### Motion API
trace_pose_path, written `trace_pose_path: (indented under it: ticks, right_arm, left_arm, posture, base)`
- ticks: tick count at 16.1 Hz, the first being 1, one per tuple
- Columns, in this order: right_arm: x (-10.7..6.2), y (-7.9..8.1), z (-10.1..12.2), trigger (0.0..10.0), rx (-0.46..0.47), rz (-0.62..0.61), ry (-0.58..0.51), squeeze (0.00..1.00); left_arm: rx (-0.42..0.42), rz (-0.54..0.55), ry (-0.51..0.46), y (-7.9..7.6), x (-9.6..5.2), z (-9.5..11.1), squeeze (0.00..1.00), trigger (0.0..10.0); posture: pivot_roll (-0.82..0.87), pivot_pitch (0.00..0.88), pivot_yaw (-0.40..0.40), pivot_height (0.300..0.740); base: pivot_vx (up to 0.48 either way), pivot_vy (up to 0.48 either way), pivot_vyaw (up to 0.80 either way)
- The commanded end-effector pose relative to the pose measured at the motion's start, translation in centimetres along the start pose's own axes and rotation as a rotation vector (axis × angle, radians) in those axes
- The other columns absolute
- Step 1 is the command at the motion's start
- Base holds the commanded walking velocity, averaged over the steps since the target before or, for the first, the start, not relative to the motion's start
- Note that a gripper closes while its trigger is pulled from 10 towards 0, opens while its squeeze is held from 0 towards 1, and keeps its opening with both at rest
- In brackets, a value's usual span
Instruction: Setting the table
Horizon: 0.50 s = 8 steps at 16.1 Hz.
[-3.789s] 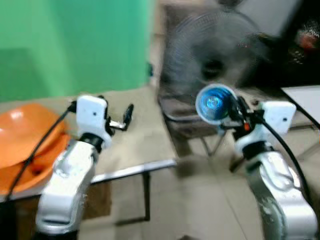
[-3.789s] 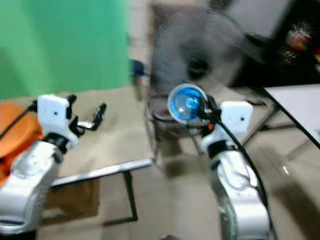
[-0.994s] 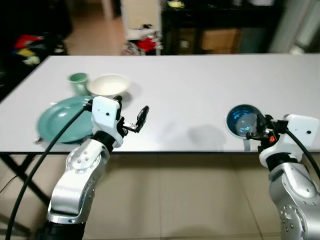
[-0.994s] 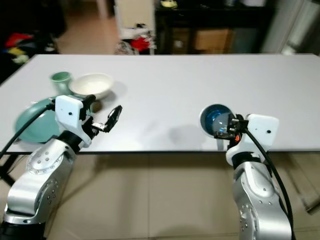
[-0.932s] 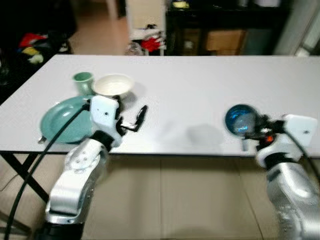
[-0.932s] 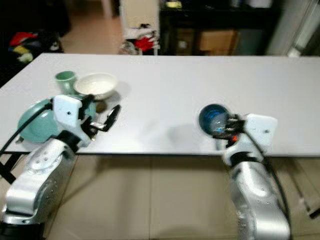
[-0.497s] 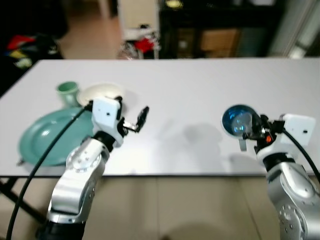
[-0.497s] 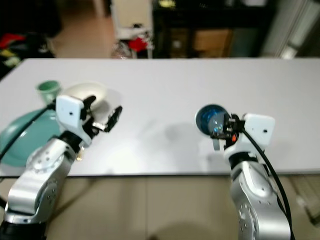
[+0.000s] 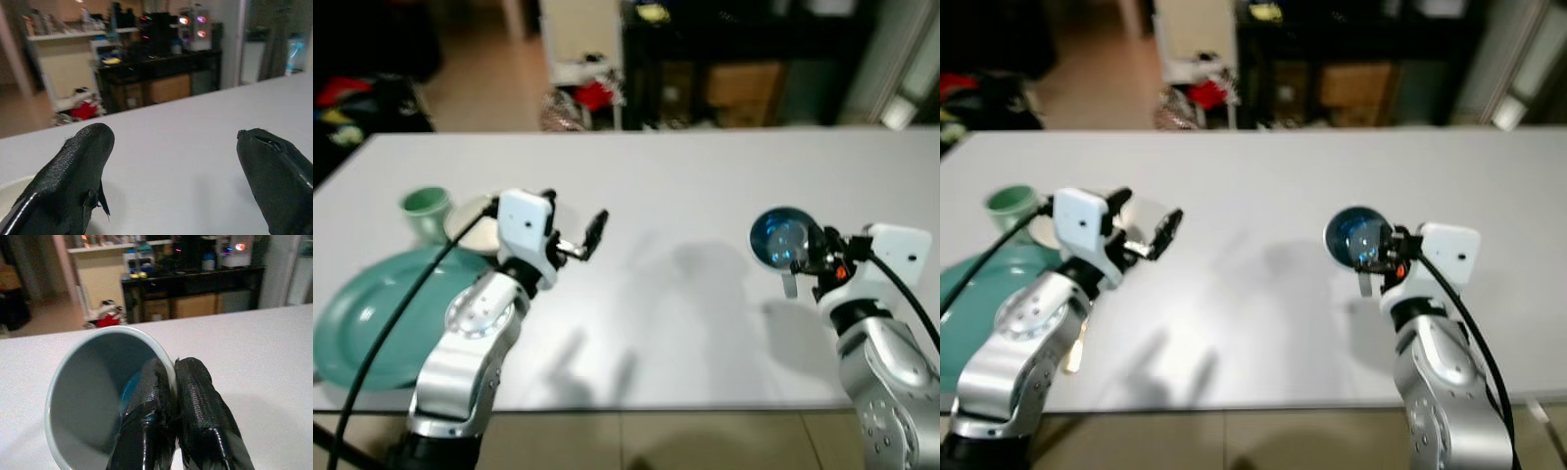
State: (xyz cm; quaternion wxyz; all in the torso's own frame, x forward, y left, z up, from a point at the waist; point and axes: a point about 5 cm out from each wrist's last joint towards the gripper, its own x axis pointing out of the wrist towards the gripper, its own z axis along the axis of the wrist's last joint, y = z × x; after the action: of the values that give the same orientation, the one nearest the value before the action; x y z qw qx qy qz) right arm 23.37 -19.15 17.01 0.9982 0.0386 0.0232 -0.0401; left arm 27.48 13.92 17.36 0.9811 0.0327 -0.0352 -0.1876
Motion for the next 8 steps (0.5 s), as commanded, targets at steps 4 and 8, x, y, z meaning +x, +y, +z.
trace_pose_path:
  ticks: [4, 8]
  right_arm:
    - [0.3, 1.0, 0.2, 10.0, 0.027, 0.053, 0.010, 0.00]
    - [2.0, 1.4, 0.5, 10.0, 0.059, 0.142, 0.065, 0.00]
  left_arm:
    - [0.018, 0.001, 0.013, 0.5, -0.1, 0.0, 0.00, 10.0]
    - [0.032, -0.115, 0.059, -0.4, -0.2, -0.6, 0.00, 10.0]
  posture:
    - [0.00, 0.000, 0.013, 0.740]
    - [0.00, 0.000, 0.016, 0.740]
  base:
    - [0.373, 0.000, 0.00]
    - [0.000, 0.000, 0.00]
